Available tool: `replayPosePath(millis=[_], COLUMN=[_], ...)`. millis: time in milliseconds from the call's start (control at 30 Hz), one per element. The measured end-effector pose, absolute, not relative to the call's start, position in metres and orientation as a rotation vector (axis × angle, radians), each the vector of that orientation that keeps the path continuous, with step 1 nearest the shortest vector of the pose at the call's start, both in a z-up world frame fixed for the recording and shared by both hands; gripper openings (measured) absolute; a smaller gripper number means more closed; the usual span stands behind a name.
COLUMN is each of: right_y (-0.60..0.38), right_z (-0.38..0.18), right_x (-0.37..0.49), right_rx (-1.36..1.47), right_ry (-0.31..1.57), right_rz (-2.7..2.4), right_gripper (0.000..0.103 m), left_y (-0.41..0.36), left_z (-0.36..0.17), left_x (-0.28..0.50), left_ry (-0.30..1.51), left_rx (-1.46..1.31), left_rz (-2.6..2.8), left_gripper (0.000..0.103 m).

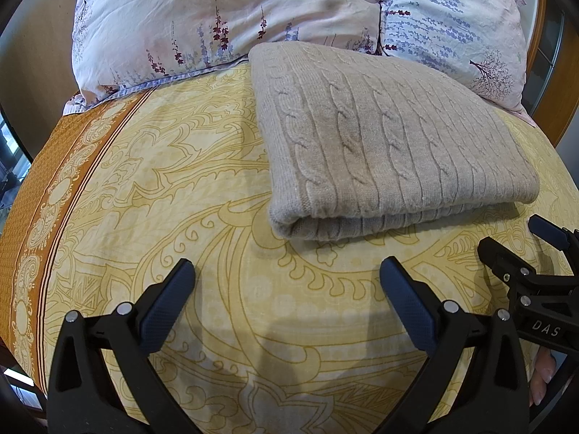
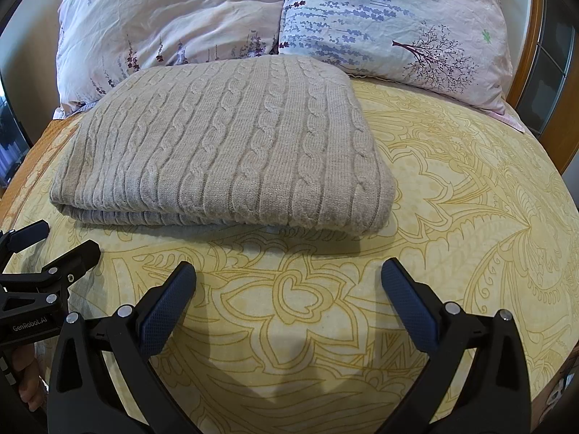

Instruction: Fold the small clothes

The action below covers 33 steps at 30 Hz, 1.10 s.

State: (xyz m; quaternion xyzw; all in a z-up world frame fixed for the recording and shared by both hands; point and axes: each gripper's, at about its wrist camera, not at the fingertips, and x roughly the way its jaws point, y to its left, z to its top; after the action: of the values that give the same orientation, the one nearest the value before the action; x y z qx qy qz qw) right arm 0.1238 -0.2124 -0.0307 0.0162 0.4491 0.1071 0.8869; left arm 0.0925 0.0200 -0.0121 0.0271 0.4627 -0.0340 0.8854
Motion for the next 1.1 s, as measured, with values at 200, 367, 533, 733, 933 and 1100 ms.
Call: replayPosePath(millis=[200,367,533,733,933,1100], right_y=[-0.2125,-0.2124,-0.2124,-0.2124,-0.2124,-0.2124], right_z=[-0.0306,-0.0305,-0.0306,-0.0307,-0.0307,-0.0307], right_x=[0.1235,0.1235,0.1235,0.1236,0.1235,0.1234], right_rx=[0.034,0.034,0.034,0.034,0.034,0.034], right_ry=[0.933,0.933,0.933,0.933,0.933,0.933], right_rz=[0.223,0.222,0.222,0.222,0.222,0.222], right_gripper=[0.102,0.102,0.102,0.102,0.102,0.102], left_y=[0.0201,0.0201,0.0197,0.0199,0.0200,0.0198], left_z=[-0.0122,-0.0122,-0.0124,-0.0124,-0.0125,-0.0125], left_x=[0.0923,0.0923,0.0932,0.0931,0.0932,0.0931], left_ry=[0.963,0.964,0.969,0.968,0.968,0.969], left_rx=[0.056,0.056,0.056,0.056,0.056,0.056], left_rz=[-0.070,-0.070,-0.070,-0.070,-0.071,-0.071], left_gripper=[0.101,0.101,0.101,0.101,0.101,0.101])
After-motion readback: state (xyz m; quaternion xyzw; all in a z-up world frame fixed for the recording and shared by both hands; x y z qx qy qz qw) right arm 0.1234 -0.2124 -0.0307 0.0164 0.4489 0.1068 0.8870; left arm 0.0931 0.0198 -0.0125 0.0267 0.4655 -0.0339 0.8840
